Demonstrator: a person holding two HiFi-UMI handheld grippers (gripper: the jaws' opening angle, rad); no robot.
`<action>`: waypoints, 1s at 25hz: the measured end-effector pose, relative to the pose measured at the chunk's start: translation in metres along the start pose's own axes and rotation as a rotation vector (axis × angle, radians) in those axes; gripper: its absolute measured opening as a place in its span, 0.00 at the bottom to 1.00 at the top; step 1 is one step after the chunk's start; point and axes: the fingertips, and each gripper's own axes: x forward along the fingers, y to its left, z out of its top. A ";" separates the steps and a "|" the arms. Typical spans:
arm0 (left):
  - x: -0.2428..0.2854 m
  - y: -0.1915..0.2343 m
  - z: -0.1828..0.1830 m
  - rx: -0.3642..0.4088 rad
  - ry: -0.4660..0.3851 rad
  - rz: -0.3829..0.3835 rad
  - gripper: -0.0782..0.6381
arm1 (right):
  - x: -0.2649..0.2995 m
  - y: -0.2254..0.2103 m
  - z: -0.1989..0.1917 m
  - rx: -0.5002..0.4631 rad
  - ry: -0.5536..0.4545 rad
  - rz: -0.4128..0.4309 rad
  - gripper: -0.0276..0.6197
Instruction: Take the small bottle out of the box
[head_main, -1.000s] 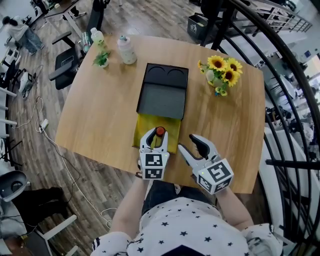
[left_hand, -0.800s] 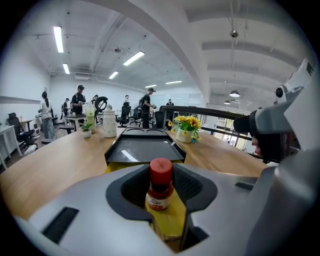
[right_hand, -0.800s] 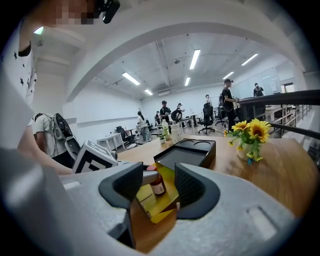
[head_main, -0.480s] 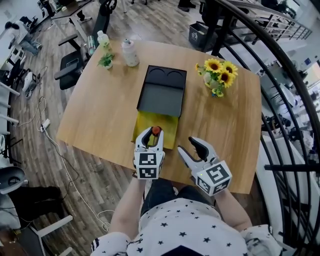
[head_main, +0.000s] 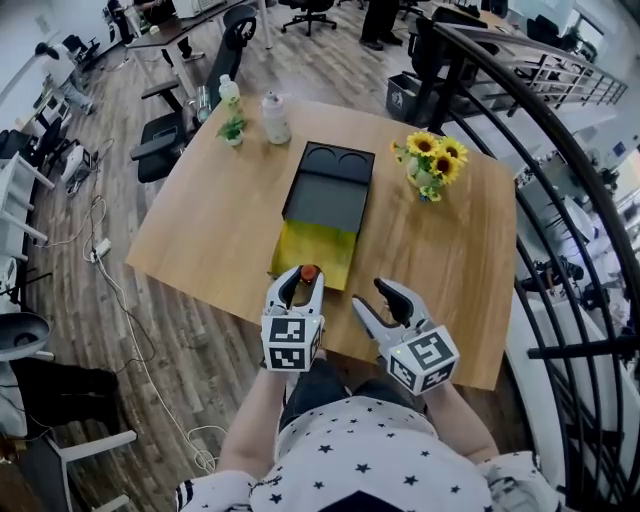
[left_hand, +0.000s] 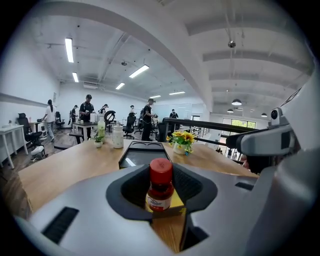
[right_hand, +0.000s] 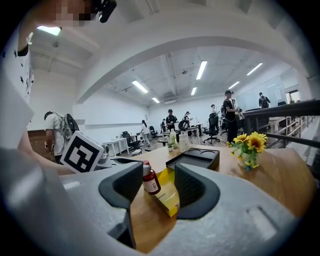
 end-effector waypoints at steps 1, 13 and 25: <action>-0.007 -0.001 0.001 -0.004 -0.007 0.004 0.30 | -0.004 0.004 0.000 -0.004 -0.005 0.003 0.32; -0.095 -0.019 0.001 -0.071 -0.097 0.048 0.30 | -0.047 0.042 -0.008 -0.037 -0.041 0.013 0.32; -0.185 -0.037 0.006 -0.121 -0.223 0.094 0.30 | -0.097 0.062 -0.020 -0.051 -0.062 -0.053 0.24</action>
